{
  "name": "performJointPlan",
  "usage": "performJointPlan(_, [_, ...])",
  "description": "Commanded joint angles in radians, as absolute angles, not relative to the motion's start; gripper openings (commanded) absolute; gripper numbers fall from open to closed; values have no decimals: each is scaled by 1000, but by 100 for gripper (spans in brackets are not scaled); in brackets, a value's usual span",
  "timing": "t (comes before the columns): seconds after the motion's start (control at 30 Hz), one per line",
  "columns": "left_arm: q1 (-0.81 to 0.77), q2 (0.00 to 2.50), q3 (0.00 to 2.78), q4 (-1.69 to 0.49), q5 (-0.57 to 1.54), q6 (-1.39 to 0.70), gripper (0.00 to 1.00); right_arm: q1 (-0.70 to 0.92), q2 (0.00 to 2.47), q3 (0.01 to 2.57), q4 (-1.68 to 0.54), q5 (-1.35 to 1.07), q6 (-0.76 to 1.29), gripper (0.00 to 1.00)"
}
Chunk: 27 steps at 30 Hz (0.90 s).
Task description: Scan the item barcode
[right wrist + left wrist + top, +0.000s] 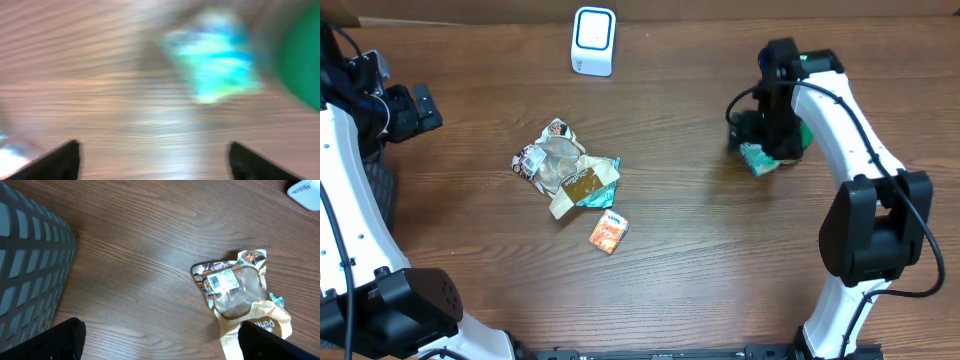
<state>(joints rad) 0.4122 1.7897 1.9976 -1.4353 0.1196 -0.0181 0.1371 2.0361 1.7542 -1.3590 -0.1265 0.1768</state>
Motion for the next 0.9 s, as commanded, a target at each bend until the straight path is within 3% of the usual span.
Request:
performJointPlan(0.0, [403,1793,1996,-1435,123,4,100,186,2025,1798,-1350,-614,108,98])
performJointPlan(0.03, [403,1793,1996,-1435,123,4,100,202,2025,1792,-1341,-638,96,96])
performJointPlan(0.1, [403,1793,1996,-1435,123,4,100,258,2025,1785,-1326,-641,97,73])
performJointPlan(0.17, [403,1793,1996,-1435,123,4,100,314,2025,1781,-1316,-641,97,63])
performJointPlan(0.23, [403,1793,1996,-1435,123,4,100,385,2025,1779,-1297,-624,120,47])
performJointPlan(0.53, [403,1793,1996,-1435,123,4,100,723,2026,1682,-1048,-373,471,26])
performJointPlan(0.87, [403,1793,1996,-1435,123,4,99,931,2028,1483,-690,-200,659,29])
